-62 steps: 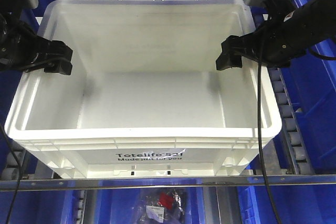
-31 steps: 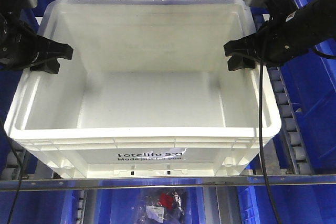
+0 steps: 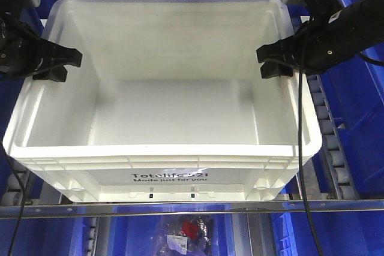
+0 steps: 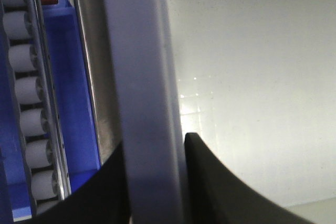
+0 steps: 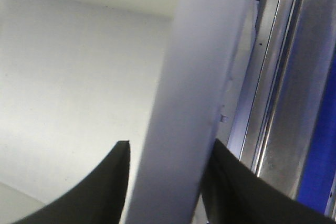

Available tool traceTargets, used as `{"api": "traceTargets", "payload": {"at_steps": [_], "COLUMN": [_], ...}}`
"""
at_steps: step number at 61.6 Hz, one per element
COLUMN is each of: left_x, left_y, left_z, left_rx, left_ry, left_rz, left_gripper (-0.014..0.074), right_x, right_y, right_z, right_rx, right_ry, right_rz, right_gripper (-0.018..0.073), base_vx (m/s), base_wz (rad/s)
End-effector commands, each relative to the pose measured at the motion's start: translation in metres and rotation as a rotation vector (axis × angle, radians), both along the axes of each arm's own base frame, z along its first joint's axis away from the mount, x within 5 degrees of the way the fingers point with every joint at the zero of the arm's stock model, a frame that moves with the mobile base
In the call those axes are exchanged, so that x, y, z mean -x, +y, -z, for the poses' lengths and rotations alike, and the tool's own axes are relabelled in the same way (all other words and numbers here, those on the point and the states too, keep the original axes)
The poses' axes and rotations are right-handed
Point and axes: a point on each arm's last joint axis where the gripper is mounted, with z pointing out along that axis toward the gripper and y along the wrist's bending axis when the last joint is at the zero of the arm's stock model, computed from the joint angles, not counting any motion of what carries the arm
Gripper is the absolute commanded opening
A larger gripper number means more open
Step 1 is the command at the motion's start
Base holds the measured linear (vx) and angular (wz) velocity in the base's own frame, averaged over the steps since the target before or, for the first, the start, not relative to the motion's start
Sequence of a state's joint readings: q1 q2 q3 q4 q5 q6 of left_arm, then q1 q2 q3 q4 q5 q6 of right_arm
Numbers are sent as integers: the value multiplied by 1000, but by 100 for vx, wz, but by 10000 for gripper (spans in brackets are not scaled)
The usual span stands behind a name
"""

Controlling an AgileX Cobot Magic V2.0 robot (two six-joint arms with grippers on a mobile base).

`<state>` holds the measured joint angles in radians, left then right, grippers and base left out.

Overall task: Move bin from left to right shelf
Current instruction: 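Pull the gripped tote off the shelf toward the robot with both grippers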

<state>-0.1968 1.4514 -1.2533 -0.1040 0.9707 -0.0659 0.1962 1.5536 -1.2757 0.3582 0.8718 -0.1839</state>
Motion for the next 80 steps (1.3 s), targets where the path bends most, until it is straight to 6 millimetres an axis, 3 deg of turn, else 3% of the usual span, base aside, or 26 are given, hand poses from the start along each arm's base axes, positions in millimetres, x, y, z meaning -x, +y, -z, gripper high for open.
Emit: {"api": "traceTargets", "payload": {"at_steps": [1,62,80], "left_x": [5,5,15], "left_y": [-2,-9,-4], "left_z": [-40,-43,-62], "left_rx": [60,128,108], "left_ry": [-218,-240,-351], "left_rz": [8,61,48], "left_gripper": [-8,-5,-5], "right_x": [6,14,13], "right_y": [0,-4,-4], "right_z": [-36,-45,-46], "right_rx": [-61,-33,-35], "right_ry": [-151,-181,-192], "right_rz": [25,20,24], "right_gripper": [-4,-4,-4], "base_vx": [0,0,0], "base_wz": [0,0,0]}}
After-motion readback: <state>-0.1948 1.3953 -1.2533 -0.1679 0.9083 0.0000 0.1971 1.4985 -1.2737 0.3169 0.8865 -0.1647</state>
